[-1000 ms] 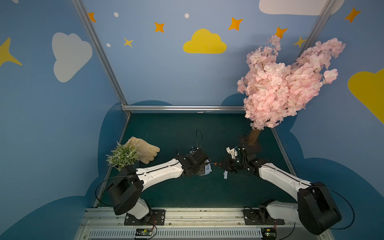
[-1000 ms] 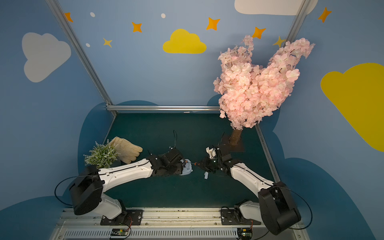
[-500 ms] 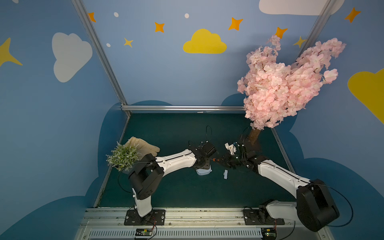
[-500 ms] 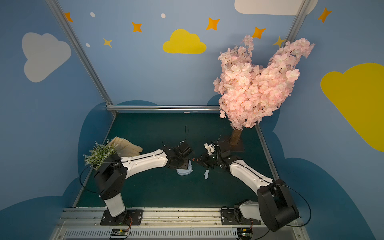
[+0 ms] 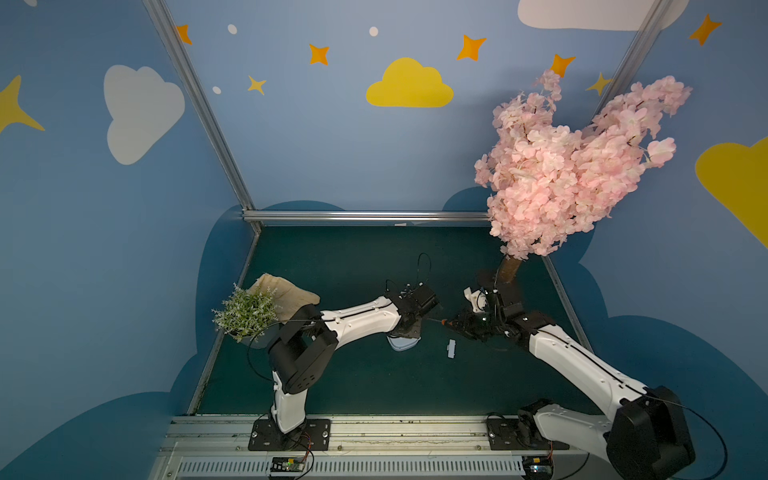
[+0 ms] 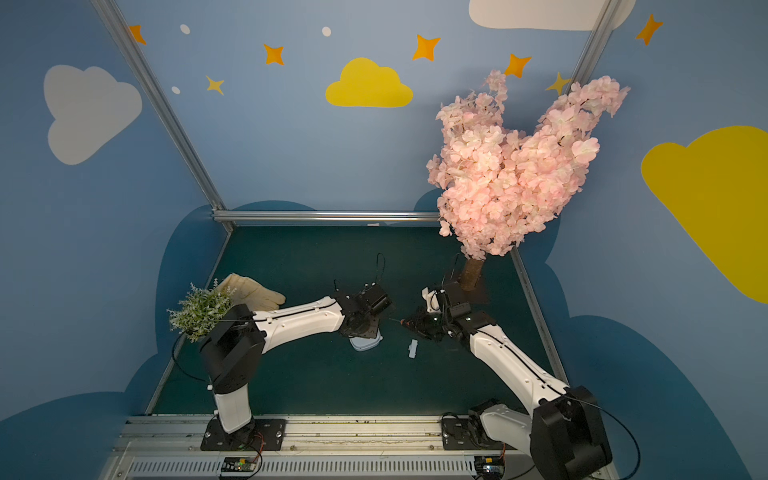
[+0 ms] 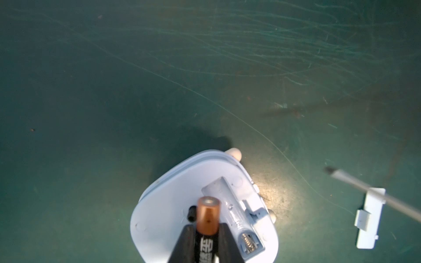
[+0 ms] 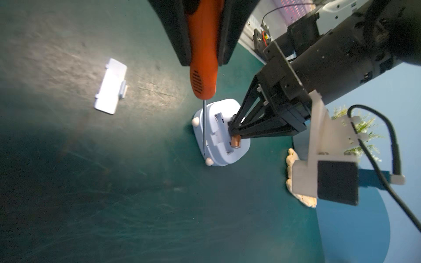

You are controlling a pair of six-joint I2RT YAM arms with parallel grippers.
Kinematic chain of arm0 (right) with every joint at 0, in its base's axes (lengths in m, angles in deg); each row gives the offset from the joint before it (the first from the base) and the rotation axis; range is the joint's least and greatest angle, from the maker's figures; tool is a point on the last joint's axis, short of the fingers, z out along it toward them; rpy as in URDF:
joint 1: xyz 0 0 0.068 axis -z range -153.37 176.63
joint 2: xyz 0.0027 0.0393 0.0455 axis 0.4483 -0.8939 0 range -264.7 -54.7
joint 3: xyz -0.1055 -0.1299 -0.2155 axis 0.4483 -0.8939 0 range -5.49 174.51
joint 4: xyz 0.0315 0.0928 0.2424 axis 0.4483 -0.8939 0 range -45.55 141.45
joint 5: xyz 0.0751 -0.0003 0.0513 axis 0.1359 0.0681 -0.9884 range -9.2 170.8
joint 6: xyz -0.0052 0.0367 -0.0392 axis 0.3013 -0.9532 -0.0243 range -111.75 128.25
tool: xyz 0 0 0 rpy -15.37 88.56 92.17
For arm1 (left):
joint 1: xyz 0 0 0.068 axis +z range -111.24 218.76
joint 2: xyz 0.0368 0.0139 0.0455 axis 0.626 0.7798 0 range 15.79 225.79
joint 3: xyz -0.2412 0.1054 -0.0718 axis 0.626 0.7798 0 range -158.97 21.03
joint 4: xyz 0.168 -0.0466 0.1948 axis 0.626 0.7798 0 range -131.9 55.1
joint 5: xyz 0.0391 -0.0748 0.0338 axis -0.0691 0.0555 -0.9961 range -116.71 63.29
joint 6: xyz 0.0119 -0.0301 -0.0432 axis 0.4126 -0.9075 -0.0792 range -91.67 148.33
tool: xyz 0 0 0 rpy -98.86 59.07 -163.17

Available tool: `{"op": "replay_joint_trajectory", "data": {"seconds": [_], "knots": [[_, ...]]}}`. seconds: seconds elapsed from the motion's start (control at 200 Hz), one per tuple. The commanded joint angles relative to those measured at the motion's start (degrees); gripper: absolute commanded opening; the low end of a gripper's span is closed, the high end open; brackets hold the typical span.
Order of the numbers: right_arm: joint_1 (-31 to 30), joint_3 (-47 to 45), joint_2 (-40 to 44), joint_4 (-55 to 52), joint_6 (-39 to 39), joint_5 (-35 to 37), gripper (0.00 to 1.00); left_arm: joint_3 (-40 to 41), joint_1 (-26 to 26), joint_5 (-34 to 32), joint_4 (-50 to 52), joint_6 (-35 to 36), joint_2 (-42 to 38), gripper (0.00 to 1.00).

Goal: Remove the battery from the alarm
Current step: Place the screwdriver at the center of the board.

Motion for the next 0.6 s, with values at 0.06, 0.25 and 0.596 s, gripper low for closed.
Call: {"op": "replay_joint_trajectory", "data": {"seconds": [0.06,0.25,0.596], "knots": [[0.59,1.92,4.03,-6.92,6.51,11.98,0.00,0.18,-0.54,-0.17,3.38,-0.31,-2.60,0.17],[0.98,0.85,7.10,-6.57,10.42,20.35,0.00,0.46,-0.72,-0.03,3.64,-0.60,-7.88,0.16],[10.13,-11.94,4.75,23.82,4.02,5.22,0.02,8.10,5.48,-0.36,2.24,-0.69,-16.64,0.17]]}}
